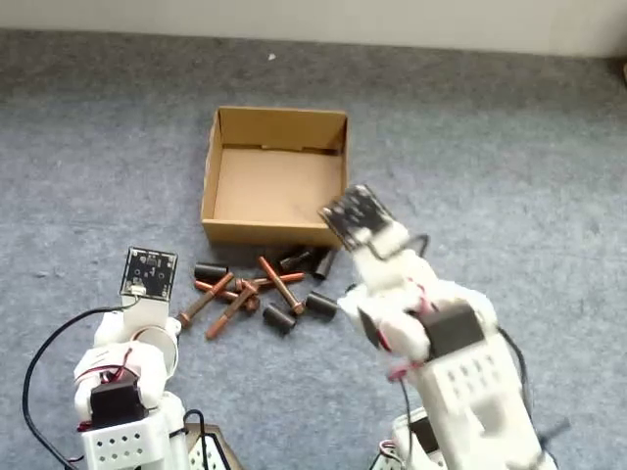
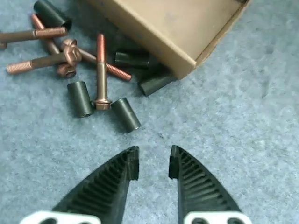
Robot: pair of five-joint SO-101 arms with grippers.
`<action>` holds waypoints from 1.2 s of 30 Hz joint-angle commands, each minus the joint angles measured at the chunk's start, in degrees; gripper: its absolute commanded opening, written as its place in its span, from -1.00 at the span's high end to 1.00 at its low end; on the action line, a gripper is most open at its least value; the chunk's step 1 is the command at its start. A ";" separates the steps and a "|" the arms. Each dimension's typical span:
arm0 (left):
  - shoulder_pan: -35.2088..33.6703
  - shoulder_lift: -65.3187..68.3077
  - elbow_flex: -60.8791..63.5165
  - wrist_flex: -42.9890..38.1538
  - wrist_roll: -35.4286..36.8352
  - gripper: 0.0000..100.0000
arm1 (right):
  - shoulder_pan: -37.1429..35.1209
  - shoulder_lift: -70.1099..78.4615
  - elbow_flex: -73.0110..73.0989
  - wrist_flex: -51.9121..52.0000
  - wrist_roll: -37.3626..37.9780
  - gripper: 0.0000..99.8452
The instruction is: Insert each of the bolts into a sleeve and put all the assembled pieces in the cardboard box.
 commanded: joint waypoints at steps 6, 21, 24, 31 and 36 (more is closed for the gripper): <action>-0.57 -0.40 0.04 -1.14 -0.44 0.98 | -9.54 24.84 -8.22 0.04 -0.26 0.77; -0.57 -0.40 0.13 -1.14 -0.44 0.98 | -12.44 44.70 -17.36 -6.20 2.46 0.59; -0.57 -0.40 0.13 -1.14 -0.44 0.98 | -12.18 47.08 -17.36 -8.57 5.10 0.59; -0.57 -0.40 0.22 -1.14 -0.44 0.98 | -11.91 52.35 -17.27 -12.00 5.45 0.59; -0.57 -0.40 0.22 -1.05 -0.44 0.98 | -9.19 56.92 -17.27 -12.09 5.45 0.66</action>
